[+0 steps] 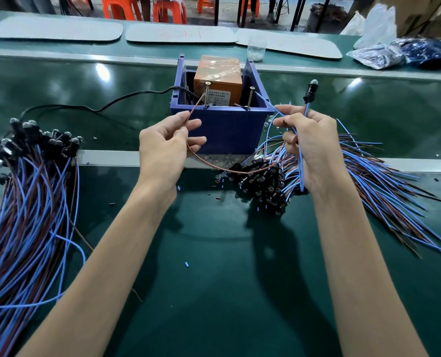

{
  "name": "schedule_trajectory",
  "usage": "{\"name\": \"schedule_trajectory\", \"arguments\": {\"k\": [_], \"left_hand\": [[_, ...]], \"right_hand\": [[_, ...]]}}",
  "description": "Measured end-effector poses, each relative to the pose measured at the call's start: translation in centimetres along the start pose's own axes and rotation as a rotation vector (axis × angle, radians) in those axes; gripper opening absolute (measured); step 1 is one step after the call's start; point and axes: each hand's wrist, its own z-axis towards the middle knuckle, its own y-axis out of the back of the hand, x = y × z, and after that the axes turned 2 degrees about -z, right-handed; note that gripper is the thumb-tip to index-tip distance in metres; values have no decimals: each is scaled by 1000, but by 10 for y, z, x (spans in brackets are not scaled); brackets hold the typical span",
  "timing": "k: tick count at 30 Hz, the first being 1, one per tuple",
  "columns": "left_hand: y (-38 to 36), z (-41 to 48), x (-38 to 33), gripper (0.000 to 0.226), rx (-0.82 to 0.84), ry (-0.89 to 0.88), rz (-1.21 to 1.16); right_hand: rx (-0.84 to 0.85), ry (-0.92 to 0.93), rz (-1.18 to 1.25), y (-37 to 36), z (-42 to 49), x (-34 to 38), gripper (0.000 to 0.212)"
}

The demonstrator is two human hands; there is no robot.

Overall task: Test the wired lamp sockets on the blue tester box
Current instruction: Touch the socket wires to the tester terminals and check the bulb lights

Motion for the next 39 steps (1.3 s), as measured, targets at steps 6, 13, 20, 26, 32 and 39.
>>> {"name": "schedule_trajectory", "arguments": {"k": [6,13,20,26,32,39], "left_hand": [[-1,0,2,31,12,-4,33],[0,1,2,31,8,-13,63],[1,2,1,31,10,-7,73],[1,1,2,32,29,-16,111],[3,1,2,33,36,-19,141],[3,1,0,33,39,-13,142]], "right_hand": [[13,-9,-2,0,0,-2,28],[26,-11,8,1,2,-3,27],[28,-12,16,1,4,-3,29],[29,-15,10,1,3,-2,29],[35,-12,5,1,2,-2,30],[40,-10,6,0,2,-2,31]]}}
